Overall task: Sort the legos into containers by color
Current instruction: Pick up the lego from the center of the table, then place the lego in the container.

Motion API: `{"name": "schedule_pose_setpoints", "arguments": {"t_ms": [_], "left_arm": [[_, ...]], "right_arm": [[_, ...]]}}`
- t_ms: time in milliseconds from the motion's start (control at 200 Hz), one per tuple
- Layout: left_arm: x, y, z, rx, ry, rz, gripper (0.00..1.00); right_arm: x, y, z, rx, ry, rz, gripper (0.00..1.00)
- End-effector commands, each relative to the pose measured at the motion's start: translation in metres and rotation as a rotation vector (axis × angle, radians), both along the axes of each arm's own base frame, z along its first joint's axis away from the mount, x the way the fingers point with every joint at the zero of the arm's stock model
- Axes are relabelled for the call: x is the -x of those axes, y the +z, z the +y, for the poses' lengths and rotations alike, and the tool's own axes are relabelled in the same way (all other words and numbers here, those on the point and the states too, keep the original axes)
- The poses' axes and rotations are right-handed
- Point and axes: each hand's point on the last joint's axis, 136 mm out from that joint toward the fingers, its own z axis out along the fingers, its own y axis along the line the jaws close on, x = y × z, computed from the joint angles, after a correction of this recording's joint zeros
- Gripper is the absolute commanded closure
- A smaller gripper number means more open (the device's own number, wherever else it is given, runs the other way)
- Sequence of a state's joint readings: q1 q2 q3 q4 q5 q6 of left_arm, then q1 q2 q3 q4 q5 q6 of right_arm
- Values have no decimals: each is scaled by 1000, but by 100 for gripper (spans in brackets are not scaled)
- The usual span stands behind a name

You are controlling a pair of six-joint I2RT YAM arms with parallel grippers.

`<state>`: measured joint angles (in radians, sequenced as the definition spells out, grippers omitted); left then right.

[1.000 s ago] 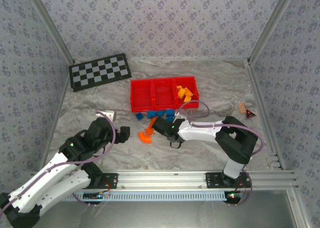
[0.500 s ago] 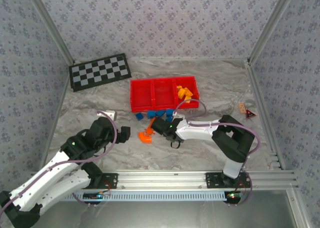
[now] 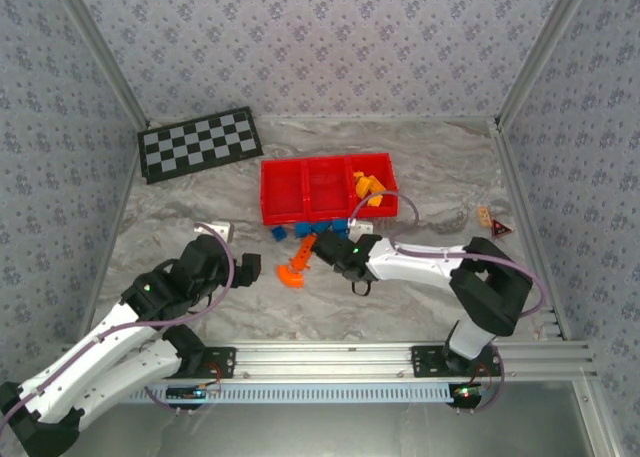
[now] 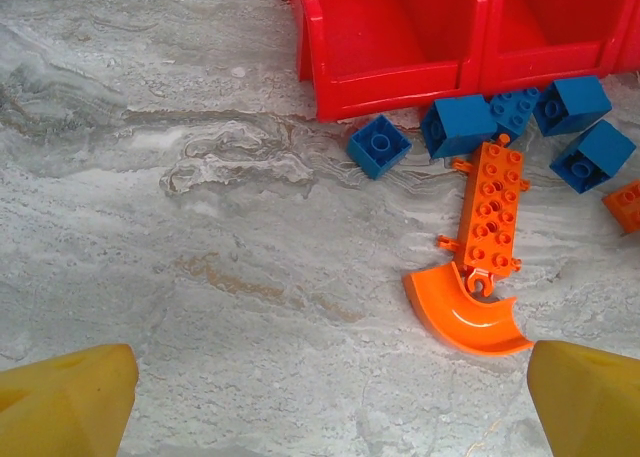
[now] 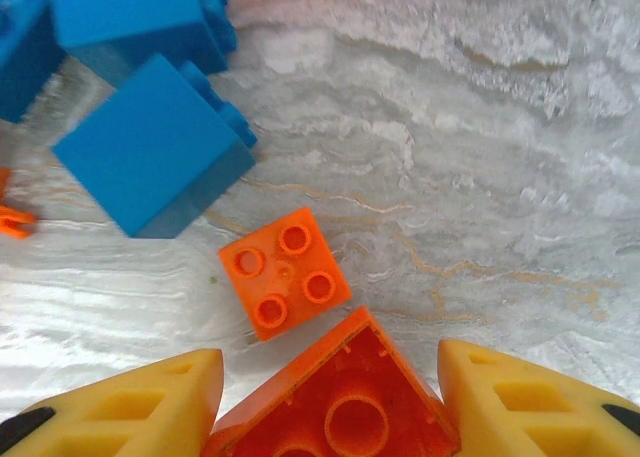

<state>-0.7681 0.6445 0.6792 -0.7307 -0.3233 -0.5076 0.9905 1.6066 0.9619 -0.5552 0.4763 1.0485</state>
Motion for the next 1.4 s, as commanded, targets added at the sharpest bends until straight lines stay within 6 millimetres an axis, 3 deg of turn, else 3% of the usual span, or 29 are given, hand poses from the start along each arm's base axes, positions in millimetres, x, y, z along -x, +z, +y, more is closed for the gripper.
{"name": "schedule_pose_setpoints", "arguments": {"t_ms": [0,170,305,405,440,545,680,959,1184,1394], "left_arm": [[-1,2,2,-1,15,-9,0],[0,4,2,2,17,-11,0],[2,6,3,16,22,-9,0],[4,7,4,36,25,-8,0],[5,8,5,43,28,-9,0],[7,11,7,65,36,-15,0],[10,15,11,88,51,-25,0],[17,24,16,115,60,-30,0],[17,25,17,123,60,-42,0],[13,21,12,114,48,-34,0]], "right_arm": [[-3,30,-7,25,76,-56,55],[-22,82,9,-44,227,-129,55],[-52,115,23,-84,388,-187,55],[-76,125,29,-124,481,-190,54],[-90,139,35,-152,510,-211,54],[-115,146,47,-173,612,-186,54],[-138,138,70,-153,733,-117,54],[-179,94,80,-103,765,12,53],[-193,57,73,-93,738,87,52],[-193,42,70,-64,745,114,43]]}}
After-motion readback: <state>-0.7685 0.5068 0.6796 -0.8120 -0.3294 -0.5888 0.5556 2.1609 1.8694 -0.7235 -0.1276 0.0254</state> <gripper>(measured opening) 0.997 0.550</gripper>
